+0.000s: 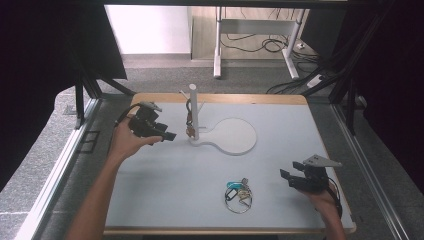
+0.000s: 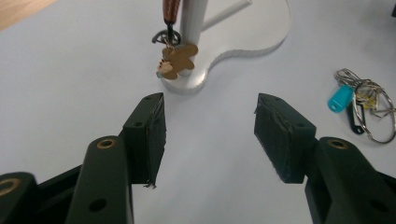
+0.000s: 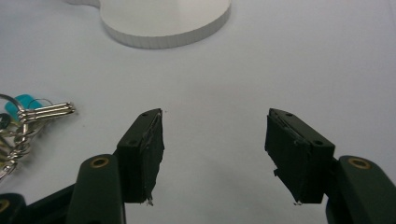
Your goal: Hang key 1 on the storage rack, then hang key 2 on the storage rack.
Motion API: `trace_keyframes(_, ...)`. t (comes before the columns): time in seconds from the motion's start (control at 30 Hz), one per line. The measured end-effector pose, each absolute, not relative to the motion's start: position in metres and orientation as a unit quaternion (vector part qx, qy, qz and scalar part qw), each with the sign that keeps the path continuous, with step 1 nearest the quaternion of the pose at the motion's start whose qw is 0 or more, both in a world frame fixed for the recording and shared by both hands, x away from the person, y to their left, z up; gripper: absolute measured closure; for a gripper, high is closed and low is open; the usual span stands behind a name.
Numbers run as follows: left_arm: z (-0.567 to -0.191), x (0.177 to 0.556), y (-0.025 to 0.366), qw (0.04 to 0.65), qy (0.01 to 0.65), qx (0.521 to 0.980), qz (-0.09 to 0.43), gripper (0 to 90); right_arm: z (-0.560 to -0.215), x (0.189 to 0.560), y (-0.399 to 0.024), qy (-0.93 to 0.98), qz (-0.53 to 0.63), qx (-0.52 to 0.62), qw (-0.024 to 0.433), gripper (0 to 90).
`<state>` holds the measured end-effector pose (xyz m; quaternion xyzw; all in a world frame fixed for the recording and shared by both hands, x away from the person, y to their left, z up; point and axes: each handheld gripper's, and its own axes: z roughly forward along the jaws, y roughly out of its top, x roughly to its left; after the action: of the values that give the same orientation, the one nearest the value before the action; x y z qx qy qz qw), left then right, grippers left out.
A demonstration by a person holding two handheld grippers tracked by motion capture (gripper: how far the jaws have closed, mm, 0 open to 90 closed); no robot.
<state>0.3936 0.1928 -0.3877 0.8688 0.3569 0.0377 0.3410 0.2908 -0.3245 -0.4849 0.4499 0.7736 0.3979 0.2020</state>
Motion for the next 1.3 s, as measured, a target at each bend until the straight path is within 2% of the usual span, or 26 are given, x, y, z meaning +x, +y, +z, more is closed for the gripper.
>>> trace_keyframes(0.33, -0.405, 0.363, 0.210, 0.350, 0.354, 0.867, 0.033, 44.6, -0.483, 0.290, -0.313, 0.787, 0.394, 0.435, 0.191, 40.0)
trace_keyframes(0.6, -0.434, 0.331, 0.216, 0.347, 0.350, 0.869, 0.031, 45.1, -0.482, 0.289, -0.302, 0.795, 0.387, 0.426, 0.191, 40.0)
trace_keyframes(0.7, -0.441, 0.323, 0.219, 0.349, 0.350, 0.868, 0.049, 46.6, -0.482, 0.289, -0.299, 0.797, 0.385, 0.424, 0.191, 39.7)
trace_keyframes(0.83, -0.451, 0.317, 0.221, 0.355, 0.351, 0.866, 0.044, 46.9, -0.482, 0.288, -0.296, 0.799, 0.384, 0.422, 0.191, 39.9)
trace_keyframes(0.9, -0.453, 0.313, 0.217, 0.341, 0.347, 0.872, 0.061, 46.9, -0.480, 0.287, -0.293, 0.801, 0.382, 0.420, 0.190, 40.1)
trace_keyframes(1.17, -0.459, 0.306, 0.207, 0.339, 0.337, 0.876, 0.066, 37.5, -0.470, 0.281, -0.279, 0.811, 0.389, 0.398, 0.178, 40.6)
trace_keyframes(1.3, -0.461, 0.302, 0.207, 0.347, 0.331, 0.873, 0.086, 37.5, -0.465, 0.276, -0.271, 0.825, 0.382, 0.385, 0.161, 41.6)
